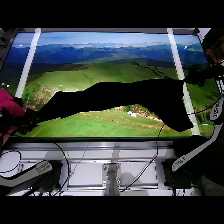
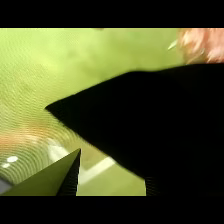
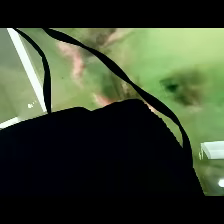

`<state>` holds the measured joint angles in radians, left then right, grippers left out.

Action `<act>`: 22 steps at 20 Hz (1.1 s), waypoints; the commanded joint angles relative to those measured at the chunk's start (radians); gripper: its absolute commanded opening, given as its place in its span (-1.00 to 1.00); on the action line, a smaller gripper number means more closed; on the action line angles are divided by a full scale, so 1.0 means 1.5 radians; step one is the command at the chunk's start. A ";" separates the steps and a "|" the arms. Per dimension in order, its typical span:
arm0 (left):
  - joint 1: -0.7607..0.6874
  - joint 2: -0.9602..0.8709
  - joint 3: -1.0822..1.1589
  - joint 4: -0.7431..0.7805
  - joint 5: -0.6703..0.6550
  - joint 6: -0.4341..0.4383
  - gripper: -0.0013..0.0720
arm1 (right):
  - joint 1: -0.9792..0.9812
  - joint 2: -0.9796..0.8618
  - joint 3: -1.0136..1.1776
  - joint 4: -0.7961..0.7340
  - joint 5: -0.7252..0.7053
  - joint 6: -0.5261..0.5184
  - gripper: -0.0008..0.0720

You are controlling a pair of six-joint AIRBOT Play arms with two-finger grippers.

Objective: Fold the clothes and pants, and hang the long-sleeved shirts on hangers.

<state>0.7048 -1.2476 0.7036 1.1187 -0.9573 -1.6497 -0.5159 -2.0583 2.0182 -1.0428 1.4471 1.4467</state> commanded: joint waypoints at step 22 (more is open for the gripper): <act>0.013 0.406 0.090 -0.288 0.087 0.178 -0.96 | -0.011 0.246 0.001 0.063 0.064 -0.031 -0.95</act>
<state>0.7113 -0.7937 0.8253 0.7277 -0.8536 -1.4090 -0.5289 -1.7901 2.0190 -0.9520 1.5105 1.3800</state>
